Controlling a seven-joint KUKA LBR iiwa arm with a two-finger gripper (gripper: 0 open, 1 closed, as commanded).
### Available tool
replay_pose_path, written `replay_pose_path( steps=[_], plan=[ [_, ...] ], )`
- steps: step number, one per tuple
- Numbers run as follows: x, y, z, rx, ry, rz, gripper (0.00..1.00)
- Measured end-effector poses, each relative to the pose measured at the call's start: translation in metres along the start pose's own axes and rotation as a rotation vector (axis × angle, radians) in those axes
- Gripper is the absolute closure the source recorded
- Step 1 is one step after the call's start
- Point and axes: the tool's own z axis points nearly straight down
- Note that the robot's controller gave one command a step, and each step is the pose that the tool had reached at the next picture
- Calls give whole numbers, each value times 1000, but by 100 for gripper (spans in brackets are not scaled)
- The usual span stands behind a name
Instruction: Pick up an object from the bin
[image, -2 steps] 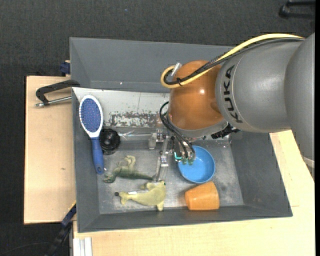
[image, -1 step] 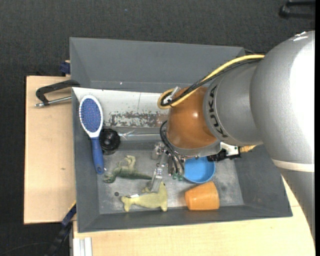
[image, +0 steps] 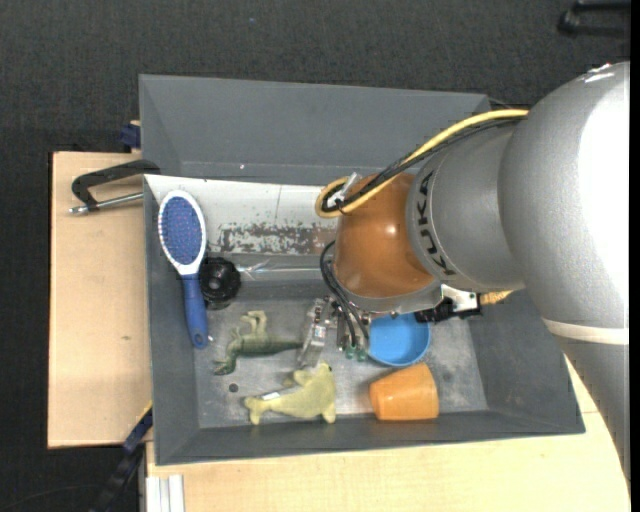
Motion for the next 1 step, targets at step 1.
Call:
replay_pose_path(
  steps=[1],
  plan=[
    [-10,11,-151,-6,-14,25,100]
  ],
)
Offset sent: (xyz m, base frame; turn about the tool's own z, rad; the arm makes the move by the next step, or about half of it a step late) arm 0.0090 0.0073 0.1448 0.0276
